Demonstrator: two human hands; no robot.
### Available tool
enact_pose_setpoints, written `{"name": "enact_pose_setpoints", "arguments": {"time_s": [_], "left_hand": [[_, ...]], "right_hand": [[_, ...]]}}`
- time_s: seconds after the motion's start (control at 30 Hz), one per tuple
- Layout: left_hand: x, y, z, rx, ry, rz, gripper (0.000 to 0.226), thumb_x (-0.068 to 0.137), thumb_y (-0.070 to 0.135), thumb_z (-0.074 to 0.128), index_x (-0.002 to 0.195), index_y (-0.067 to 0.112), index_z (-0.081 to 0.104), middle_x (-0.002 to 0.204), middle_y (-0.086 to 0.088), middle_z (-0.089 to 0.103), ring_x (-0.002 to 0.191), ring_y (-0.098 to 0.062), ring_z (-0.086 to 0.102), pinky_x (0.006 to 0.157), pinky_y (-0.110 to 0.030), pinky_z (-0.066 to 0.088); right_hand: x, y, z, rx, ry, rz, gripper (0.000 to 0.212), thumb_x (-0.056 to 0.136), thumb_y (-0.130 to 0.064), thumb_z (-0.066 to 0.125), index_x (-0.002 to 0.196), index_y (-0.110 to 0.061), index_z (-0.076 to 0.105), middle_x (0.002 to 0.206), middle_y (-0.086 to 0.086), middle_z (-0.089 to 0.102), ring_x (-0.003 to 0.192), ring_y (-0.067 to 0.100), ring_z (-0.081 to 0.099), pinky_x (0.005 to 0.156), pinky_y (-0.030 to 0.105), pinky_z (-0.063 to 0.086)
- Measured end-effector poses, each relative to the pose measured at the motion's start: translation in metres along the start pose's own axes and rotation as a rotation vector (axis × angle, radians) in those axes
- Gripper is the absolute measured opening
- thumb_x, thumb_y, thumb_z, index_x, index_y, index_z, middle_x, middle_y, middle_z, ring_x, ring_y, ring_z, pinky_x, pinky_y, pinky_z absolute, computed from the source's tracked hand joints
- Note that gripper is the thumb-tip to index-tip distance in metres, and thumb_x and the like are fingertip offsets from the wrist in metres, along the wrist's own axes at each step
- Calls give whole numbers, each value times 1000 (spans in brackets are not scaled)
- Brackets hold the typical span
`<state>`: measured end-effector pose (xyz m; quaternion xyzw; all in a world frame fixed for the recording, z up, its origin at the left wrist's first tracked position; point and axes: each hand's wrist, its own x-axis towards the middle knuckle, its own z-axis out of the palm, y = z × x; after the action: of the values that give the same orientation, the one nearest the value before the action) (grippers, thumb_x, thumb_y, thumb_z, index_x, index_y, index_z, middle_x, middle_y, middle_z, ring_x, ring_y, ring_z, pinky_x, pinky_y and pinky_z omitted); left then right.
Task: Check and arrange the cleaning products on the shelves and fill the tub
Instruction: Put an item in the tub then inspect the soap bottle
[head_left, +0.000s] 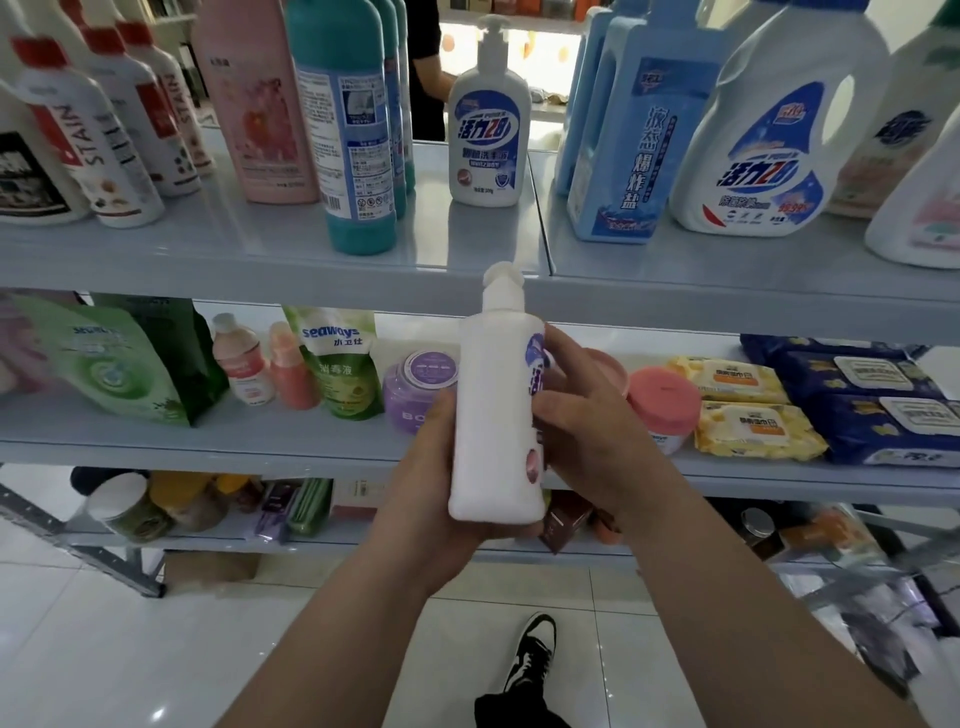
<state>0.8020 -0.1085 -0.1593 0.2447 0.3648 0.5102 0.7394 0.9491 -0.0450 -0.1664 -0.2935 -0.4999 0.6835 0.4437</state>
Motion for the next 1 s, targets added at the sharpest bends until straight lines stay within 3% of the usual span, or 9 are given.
{"name": "enact_pose_setpoints", "arguments": {"time_s": [0.13, 0.2, 0.27, 0.4, 0.47, 0.53, 0.7, 0.87, 1.0], "left_hand": [[0, 7, -5, 352, 105, 204, 58, 75, 58, 74, 121, 23, 66, 107, -10, 77, 88, -28, 74, 56, -38, 59], [5, 6, -10, 494, 191, 306, 47, 73, 56, 70, 114, 32, 67, 104, -2, 77, 92, -26, 75, 67, -43, 61], [8, 6, -13, 362, 244, 281, 28, 91, 42, 64, 115, 29, 67, 104, -3, 77, 94, -31, 74, 67, -42, 59], [11, 2, -15, -121, 71, 27, 44, 80, 40, 55, 104, 12, 78, 94, -13, 74, 76, -28, 69, 65, -36, 57], [8, -1, -12, -237, -41, -19, 39, 80, 38, 53, 86, 13, 81, 82, -9, 70, 62, -23, 67, 54, -29, 55], [10, -8, -14, -296, -117, -31, 37, 75, 41, 61, 89, 13, 81, 87, -8, 66, 61, -22, 66, 51, -28, 53], [17, -18, -26, -355, -249, -48, 56, 50, 40, 98, 95, 9, 80, 88, -10, 70, 64, -24, 69, 52, -32, 56], [16, -9, -23, -290, -64, -25, 37, 78, 37, 57, 93, 12, 79, 85, -10, 72, 69, -23, 70, 58, -32, 58], [15, 0, -17, -115, 45, 115, 41, 80, 32, 58, 117, 17, 66, 110, -11, 76, 89, -26, 75, 67, -42, 62]], "right_hand": [[-2, -4, -1, -221, 209, -94, 88, 58, -32, 98, 134, -28, 55, 122, 5, 71, 109, 26, 72, 85, 45, 61], [-4, -7, 2, -285, 256, -114, 76, 65, -32, 95, 131, -29, 57, 119, 0, 72, 108, 23, 72, 82, 42, 63], [-3, -10, 3, -192, 221, -128, 58, 74, -32, 82, 127, -27, 62, 118, 1, 72, 109, 24, 72, 82, 44, 63], [-7, -12, 6, -219, 117, -216, 39, 85, -32, 72, 124, -36, 71, 125, 17, 62, 116, 27, 63, 93, 49, 59], [-9, -14, 11, -320, 96, -242, 41, 82, -34, 68, 123, -40, 70, 122, 12, 59, 115, 20, 63, 87, 37, 60], [-10, -17, 15, -340, 61, -278, 39, 82, -31, 69, 120, -39, 71, 117, 9, 56, 105, 12, 64, 80, 27, 59], [-10, -17, 17, -359, 8, -307, 40, 81, -27, 72, 120, -38, 72, 116, 19, 50, 101, 16, 64, 76, 29, 60], [-8, -10, 17, -329, 60, -267, 48, 81, -33, 72, 129, -30, 66, 124, 13, 57, 111, 15, 64, 85, 30, 58], [-3, -6, 16, -209, 106, -142, 45, 93, -23, 71, 133, -40, 59, 133, 7, 65, 113, 24, 71, 78, 35, 62]]}}
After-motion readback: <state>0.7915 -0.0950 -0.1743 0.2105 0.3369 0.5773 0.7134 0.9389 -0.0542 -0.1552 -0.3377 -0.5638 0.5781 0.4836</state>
